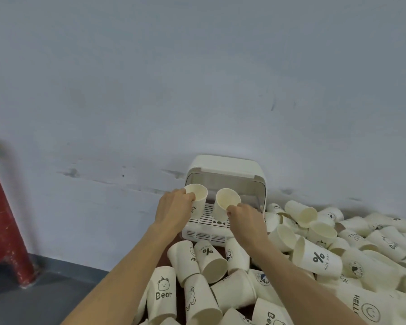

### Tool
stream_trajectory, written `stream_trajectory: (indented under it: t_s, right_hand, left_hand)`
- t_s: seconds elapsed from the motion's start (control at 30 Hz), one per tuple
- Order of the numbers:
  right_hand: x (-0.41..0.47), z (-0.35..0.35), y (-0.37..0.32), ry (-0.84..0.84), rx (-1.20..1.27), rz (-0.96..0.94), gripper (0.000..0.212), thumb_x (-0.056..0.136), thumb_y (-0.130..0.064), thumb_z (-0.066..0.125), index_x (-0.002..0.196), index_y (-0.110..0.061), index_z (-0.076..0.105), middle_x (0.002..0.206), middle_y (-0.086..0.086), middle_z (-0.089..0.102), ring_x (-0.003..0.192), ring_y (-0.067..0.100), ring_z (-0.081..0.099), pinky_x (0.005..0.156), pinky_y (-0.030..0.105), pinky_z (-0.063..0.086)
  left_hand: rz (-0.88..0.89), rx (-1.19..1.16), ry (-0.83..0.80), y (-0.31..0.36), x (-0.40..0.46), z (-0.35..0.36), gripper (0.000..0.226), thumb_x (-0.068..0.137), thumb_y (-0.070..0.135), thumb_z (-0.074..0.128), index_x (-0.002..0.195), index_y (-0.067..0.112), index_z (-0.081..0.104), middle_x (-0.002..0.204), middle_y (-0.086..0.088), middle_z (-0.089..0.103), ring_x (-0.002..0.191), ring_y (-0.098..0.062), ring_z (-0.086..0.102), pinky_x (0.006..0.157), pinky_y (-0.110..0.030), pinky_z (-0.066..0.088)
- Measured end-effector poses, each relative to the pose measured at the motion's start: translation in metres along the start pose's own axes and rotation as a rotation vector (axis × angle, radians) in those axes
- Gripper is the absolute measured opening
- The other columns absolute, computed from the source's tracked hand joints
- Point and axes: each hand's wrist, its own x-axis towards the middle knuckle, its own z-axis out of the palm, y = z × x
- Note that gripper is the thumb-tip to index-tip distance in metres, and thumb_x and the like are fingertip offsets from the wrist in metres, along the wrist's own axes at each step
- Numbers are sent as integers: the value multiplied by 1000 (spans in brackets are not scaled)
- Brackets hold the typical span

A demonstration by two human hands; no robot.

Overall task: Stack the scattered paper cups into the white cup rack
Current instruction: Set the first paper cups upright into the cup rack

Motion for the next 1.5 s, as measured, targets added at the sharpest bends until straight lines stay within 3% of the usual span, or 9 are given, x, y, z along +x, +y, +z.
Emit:
stream_trajectory:
  t_s: [0.2,0.33,0.53,0.67,0.9,1.13,1.3,1.5]
  right_hand:
    - [4,14,-6,-67,-26,5,17,91,-8,49,98,-10,65,94,7,65,85,27,58,59,31,31]
    - [5,16,-8,-154,-39,-2,20,89,-3,48,101,-6,64,100,11,63,90,30,60,61,33,34]
    - [4,22,-12,-225,-25,-7,22,90,-2,50,105,-6,64,102,11,65,91,28,61,66,32,41]
    - [3,24,-16,-255,-40,-2,22,91,-7,55,112,-7,62,108,12,62,99,27,58,78,34,47]
    - [2,24,-19,-321,-63,-20,28,92,-9,53,119,-6,57,119,16,54,112,31,49,92,42,45]
    - [0,23,-19,-326,-53,-23,29,91,-12,52,120,-7,55,119,15,53,113,31,47,90,41,44]
    - [-2,19,-19,-321,1,-1,28,92,-14,50,119,-9,52,118,14,54,110,30,48,88,40,46]
    - [-15,-2,-22,-300,67,23,28,91,-21,52,116,-7,52,115,14,55,108,30,50,87,39,47]
  left_hand:
    - [-37,51,-141,-6,3,30,26,88,10,53,105,23,68,101,-2,64,90,-24,57,68,-32,44]
    - [-21,113,-208,-7,-2,41,29,90,10,51,111,24,67,101,-2,63,88,-22,58,66,-28,38]
    - [40,212,-256,-9,-6,45,25,91,10,53,108,22,68,101,-3,65,88,-21,57,67,-27,32]
    - [63,225,-264,-7,-5,47,24,90,8,52,103,21,68,100,-4,64,89,-22,58,67,-29,31]
    - [48,230,-287,-6,-6,50,21,89,8,51,100,19,66,99,-5,66,91,-23,56,67,-30,31]
    - [15,178,-313,-4,-10,49,19,90,11,51,105,19,60,102,-6,66,93,-23,55,68,-31,31]
    - [-47,58,-286,-2,-18,39,37,94,20,47,130,14,41,110,-8,61,95,-25,56,70,-32,37]
    - [-104,-28,-287,-6,-28,2,25,97,26,43,116,11,50,112,-10,59,98,-30,58,74,-37,43]
